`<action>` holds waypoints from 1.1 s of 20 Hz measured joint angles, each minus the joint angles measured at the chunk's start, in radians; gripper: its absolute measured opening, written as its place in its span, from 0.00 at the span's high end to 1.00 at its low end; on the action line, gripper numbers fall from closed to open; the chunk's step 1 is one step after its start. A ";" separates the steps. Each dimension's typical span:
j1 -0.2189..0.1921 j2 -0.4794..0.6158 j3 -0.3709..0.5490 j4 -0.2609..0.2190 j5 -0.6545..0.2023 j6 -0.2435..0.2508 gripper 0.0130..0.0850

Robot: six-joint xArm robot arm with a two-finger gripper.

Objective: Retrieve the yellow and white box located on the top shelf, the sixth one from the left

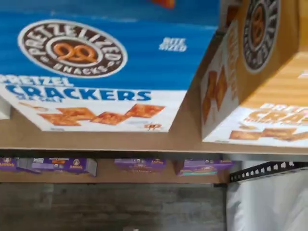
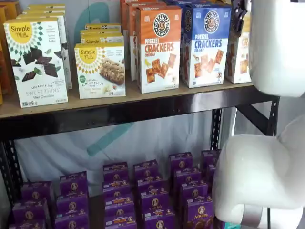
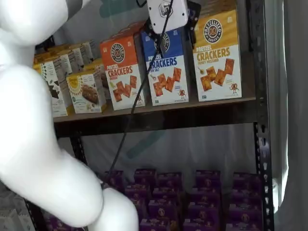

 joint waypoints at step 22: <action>-0.058 0.076 -0.057 0.016 -0.021 -0.056 0.00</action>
